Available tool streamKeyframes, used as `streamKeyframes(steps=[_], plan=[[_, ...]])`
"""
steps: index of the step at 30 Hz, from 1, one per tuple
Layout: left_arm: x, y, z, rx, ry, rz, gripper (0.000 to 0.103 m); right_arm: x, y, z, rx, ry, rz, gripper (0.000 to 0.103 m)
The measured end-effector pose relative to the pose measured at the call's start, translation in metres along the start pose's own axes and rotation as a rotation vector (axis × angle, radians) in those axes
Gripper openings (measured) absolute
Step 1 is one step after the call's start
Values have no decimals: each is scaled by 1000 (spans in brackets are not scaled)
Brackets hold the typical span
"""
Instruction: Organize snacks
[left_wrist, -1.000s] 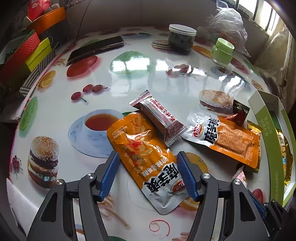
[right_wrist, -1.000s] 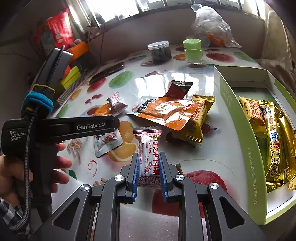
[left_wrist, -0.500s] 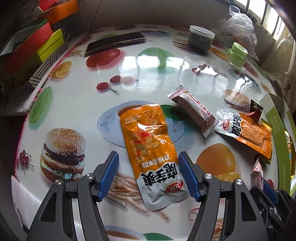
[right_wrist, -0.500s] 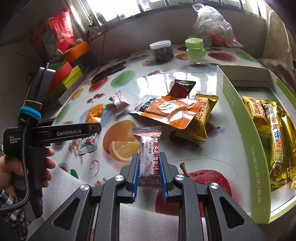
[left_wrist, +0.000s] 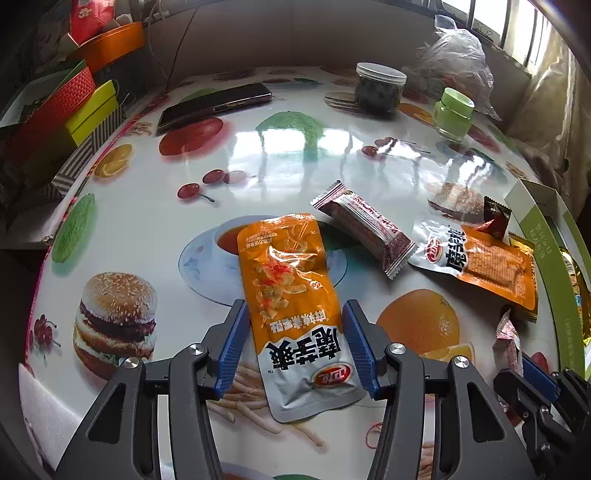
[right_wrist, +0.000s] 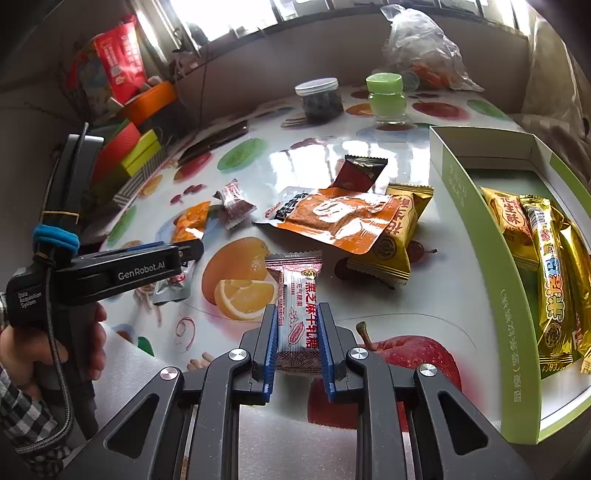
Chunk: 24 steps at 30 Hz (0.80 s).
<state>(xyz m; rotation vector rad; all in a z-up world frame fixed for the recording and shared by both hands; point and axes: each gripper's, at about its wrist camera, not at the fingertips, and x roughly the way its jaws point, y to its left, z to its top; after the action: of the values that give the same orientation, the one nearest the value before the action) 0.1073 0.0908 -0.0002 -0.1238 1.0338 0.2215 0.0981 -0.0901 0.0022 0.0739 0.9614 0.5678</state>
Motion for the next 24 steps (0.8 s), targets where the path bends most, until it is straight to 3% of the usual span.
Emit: streamKeyframes(steps=[10,24], plan=[[-2,-11,-2,46,-30,-38,46,0,-1,-1,8,-1,-9,19],[-10,-6,-3,17,-44,-85,41,-3,1,1,-2,-10,-14,19]])
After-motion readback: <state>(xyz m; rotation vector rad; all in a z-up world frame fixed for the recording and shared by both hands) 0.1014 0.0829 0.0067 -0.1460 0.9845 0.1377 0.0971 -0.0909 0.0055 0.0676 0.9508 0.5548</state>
